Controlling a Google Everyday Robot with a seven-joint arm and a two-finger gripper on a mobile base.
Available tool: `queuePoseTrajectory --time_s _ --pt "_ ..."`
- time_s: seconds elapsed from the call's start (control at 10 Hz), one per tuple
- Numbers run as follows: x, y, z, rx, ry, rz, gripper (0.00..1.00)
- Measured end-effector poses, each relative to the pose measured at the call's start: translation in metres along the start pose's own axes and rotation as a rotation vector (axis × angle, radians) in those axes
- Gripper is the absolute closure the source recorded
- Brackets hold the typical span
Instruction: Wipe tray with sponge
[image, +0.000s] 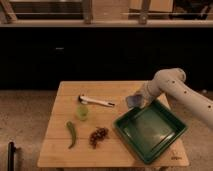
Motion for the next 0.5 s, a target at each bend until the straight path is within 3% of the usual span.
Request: queuePoseTrajectory --time_s 0.3,0.5 --pt "-0.001 0.02 -0.009 0.023 0.05 0.082 1.0" --pt "-0.004 0.032 -0.011 0.016 0.077 0.124 1.0"
